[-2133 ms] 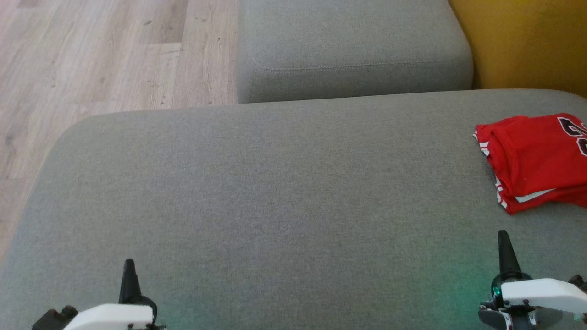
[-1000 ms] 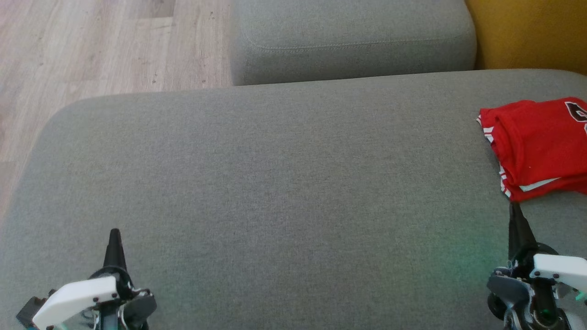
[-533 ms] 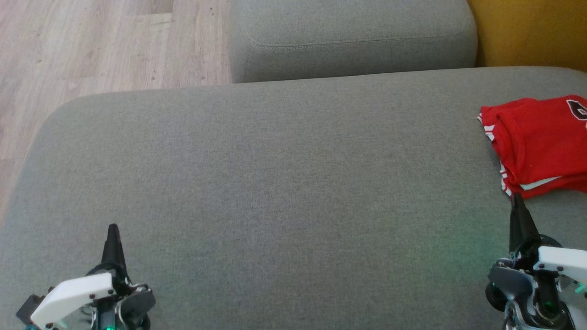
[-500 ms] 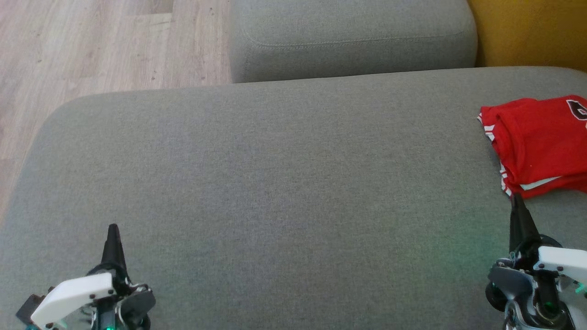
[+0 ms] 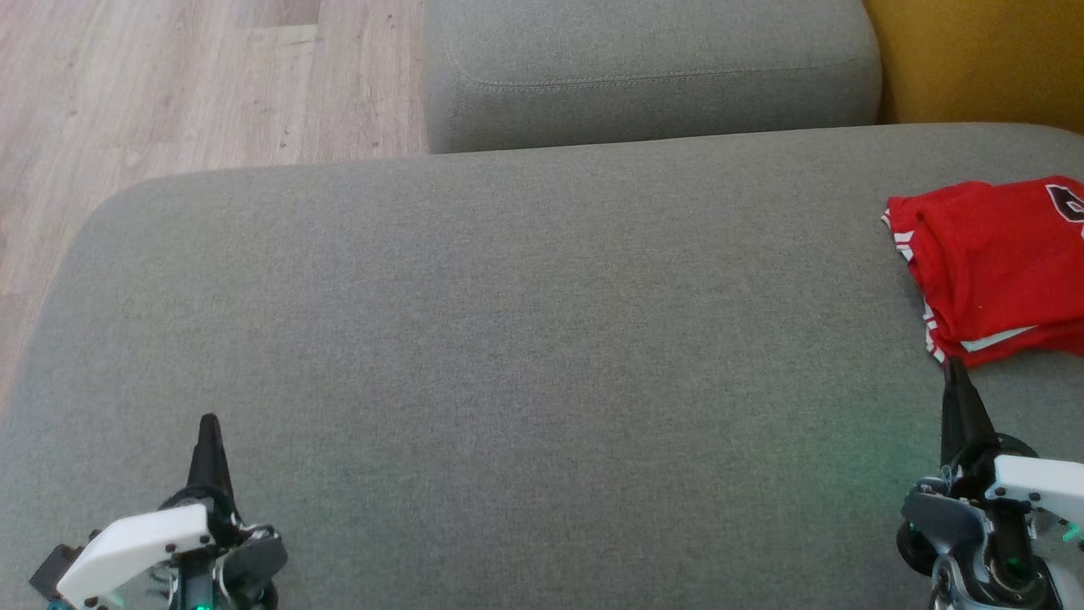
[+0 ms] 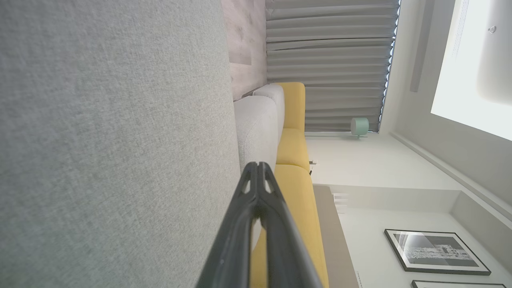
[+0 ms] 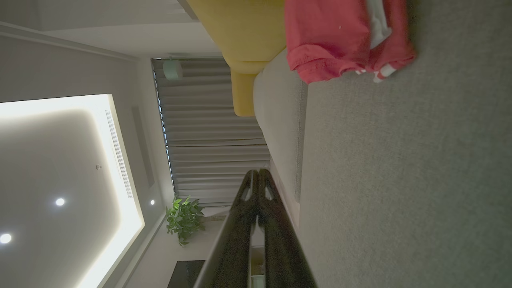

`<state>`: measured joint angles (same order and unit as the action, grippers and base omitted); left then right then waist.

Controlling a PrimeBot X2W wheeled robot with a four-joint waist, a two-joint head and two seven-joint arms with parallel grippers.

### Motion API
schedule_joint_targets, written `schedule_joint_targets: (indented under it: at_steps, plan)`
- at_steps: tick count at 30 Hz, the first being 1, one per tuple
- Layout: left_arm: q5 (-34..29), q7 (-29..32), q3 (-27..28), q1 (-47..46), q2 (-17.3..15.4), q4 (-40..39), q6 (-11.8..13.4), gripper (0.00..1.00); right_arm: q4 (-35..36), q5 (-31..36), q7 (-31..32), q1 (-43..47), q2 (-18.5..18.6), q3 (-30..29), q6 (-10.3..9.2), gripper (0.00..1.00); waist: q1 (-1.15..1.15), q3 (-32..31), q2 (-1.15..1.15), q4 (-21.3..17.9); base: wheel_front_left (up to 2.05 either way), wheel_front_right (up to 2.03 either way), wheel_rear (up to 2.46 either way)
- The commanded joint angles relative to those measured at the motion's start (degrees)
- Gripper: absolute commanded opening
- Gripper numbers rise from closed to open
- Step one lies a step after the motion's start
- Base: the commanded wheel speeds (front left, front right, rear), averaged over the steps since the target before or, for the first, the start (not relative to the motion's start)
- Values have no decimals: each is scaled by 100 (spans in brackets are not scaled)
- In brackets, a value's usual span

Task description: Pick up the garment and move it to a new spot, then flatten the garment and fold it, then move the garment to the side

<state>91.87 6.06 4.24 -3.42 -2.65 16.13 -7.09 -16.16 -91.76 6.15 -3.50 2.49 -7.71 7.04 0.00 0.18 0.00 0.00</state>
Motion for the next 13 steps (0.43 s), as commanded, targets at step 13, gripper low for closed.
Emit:
schedule_joint_targets:
  at_steps: [13]
  plan:
    - [30,42,227,-277,-22,-208,-40,0,213,-40,34,-268,39,119,45,0,0,0,0,0,0,0,0]
